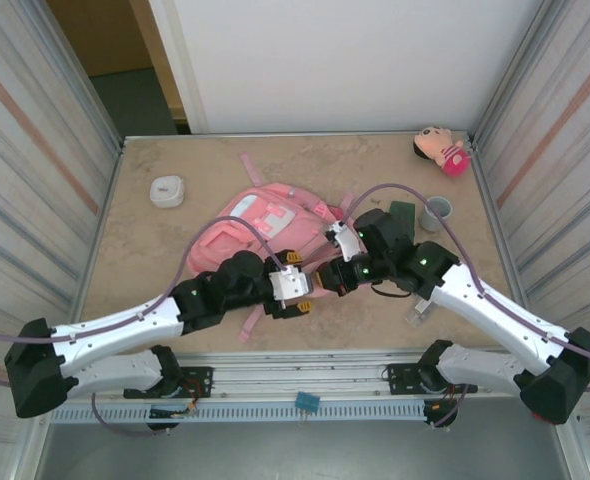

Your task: Pack the student bag

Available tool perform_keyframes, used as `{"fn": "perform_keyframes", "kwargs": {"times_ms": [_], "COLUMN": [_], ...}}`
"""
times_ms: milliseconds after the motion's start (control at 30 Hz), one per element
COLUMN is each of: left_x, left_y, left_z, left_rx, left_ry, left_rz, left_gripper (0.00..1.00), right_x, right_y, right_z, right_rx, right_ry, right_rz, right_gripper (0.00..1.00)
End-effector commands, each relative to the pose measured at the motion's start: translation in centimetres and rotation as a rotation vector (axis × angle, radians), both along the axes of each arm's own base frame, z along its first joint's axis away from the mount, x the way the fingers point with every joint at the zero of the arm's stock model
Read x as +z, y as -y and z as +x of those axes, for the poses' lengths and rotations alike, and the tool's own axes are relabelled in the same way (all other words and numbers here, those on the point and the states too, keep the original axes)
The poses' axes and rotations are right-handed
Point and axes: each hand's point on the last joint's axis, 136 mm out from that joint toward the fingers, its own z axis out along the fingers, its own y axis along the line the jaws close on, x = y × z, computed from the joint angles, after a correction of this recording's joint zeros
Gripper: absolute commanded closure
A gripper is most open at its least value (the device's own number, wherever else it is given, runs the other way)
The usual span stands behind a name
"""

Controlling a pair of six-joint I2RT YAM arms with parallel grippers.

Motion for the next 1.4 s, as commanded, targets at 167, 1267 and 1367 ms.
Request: {"fn": "perform_keyframes", "kwargs": {"times_ms": [167,1267,1367], "left_x": [-0.1,-1.6,-2.3], "left_y": [-2.2,-2.8,-4.7], "left_z": [3.0,2.4,2.6], "left_rx": [0.139,0.138,0.14], "left_ry": [0.071,-0.168,-0.124], "left_rz": [0.031,0.084,0.132], "left_gripper": [0.85,0.68,0.83], "right_x": [2.8,2.8,2.5], "right_y": [-0.2,-1.1,-0.3], "right_z": [0.0,0.2,-0.1], "right_rx": [0.008,0.003,-0.021], "right_ry": [0.009,-0.008,0.001], "right_rz": [0.063,0.118,0.107], "right_gripper": [1.0,1.0,1.0]}}
